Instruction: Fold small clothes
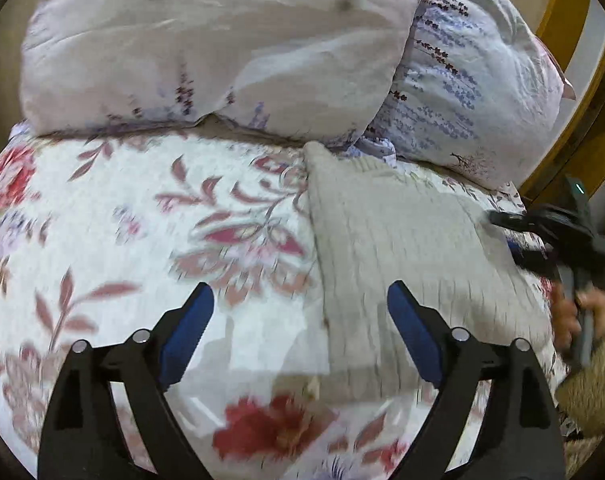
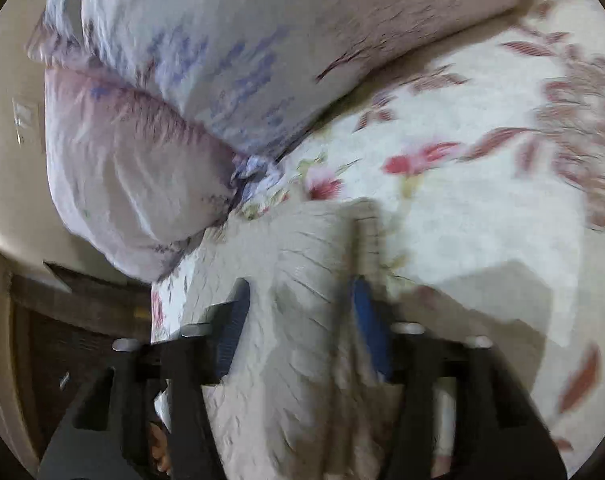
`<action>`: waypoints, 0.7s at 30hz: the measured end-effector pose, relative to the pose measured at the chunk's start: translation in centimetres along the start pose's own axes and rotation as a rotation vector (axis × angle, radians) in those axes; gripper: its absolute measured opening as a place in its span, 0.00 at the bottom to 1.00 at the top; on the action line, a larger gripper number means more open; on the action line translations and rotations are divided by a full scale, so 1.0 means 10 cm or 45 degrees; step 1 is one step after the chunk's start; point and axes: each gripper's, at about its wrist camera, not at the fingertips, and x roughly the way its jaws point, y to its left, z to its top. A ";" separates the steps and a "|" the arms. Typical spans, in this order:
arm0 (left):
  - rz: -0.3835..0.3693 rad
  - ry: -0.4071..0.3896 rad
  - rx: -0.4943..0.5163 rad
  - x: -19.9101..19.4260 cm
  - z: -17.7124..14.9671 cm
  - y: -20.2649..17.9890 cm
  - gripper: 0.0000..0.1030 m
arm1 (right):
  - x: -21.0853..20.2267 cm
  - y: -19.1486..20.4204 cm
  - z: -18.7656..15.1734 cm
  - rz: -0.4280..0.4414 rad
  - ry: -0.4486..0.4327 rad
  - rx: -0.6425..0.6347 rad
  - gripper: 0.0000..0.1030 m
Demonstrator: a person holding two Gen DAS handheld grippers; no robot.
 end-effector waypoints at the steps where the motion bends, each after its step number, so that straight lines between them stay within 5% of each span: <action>1: 0.031 -0.005 -0.006 -0.06 -0.07 0.02 0.93 | 0.04 0.08 0.04 -0.078 -0.030 -0.061 0.09; 4: 0.115 -0.033 0.012 -0.12 -0.14 0.02 0.98 | 0.09 0.13 0.28 -0.198 -0.148 -0.035 0.09; 7: 0.148 0.007 0.030 -0.14 -0.31 0.05 0.98 | 0.18 0.03 0.31 -0.276 -0.074 0.001 0.16; 9: 0.157 0.009 0.032 -0.15 -0.37 0.06 0.98 | -0.05 0.14 0.17 -0.284 -0.157 -0.051 0.20; 12: 0.141 0.016 0.036 -0.18 -0.45 0.07 0.98 | -0.45 0.37 -0.18 -0.121 -0.261 -0.137 0.39; 15: 0.128 0.038 0.053 -0.15 -0.50 0.04 0.98 | -0.51 0.61 -0.61 -0.016 -0.208 -0.289 0.41; 16: 0.117 0.046 0.053 -0.14 -0.51 0.03 0.98 | -0.44 0.64 -0.71 -0.048 -0.165 -0.328 0.45; 18: 0.093 0.060 0.061 -0.09 -0.53 -0.03 0.98 | -0.06 0.56 -0.83 -0.281 -0.047 -0.365 0.45; 21: 0.111 0.082 0.097 0.01 -0.54 -0.16 0.98 | -0.10 0.53 -0.87 -0.317 -0.123 -0.391 0.44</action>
